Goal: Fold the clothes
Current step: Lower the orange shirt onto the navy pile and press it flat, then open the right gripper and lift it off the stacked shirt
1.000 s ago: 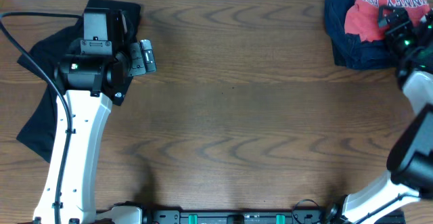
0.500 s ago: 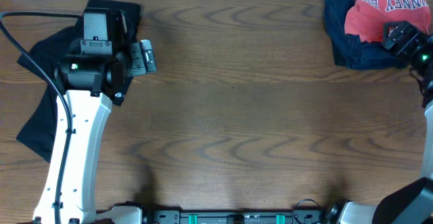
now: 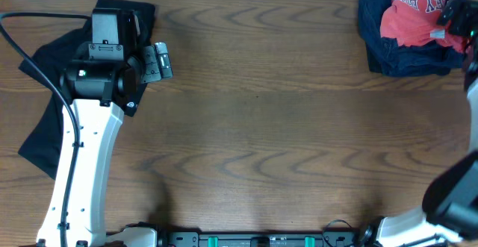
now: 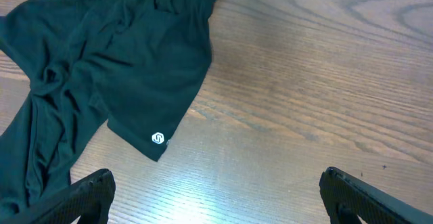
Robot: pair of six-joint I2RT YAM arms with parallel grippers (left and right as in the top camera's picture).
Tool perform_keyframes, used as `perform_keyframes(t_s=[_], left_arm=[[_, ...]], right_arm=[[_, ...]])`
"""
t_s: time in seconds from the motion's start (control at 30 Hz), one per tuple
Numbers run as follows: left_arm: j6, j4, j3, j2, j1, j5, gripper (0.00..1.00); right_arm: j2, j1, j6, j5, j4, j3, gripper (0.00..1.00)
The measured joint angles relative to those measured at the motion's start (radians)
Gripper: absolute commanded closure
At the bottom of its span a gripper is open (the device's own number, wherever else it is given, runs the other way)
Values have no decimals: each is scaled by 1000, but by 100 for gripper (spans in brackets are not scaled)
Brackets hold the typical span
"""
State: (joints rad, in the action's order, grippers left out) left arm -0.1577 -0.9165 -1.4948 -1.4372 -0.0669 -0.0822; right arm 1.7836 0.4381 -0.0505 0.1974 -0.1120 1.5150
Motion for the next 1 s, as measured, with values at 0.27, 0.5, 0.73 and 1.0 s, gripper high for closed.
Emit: perform_keyframes(t_s=[0.27, 0.5, 0.73, 1.0], left_arm=[[0, 0, 0, 0, 0, 0, 2], [0, 1, 0, -23, 0, 0, 2], [0, 0, 0, -69, 0, 0, 2], [0, 0, 0, -84, 0, 0, 2]], right_arm=[[262, -2, -46, 6, -132, 369, 1], [450, -32, -56, 35, -144, 425, 1], [660, -68, -74, 29, -162, 449, 1], [669, -67, -58, 30, -182, 478, 1]])
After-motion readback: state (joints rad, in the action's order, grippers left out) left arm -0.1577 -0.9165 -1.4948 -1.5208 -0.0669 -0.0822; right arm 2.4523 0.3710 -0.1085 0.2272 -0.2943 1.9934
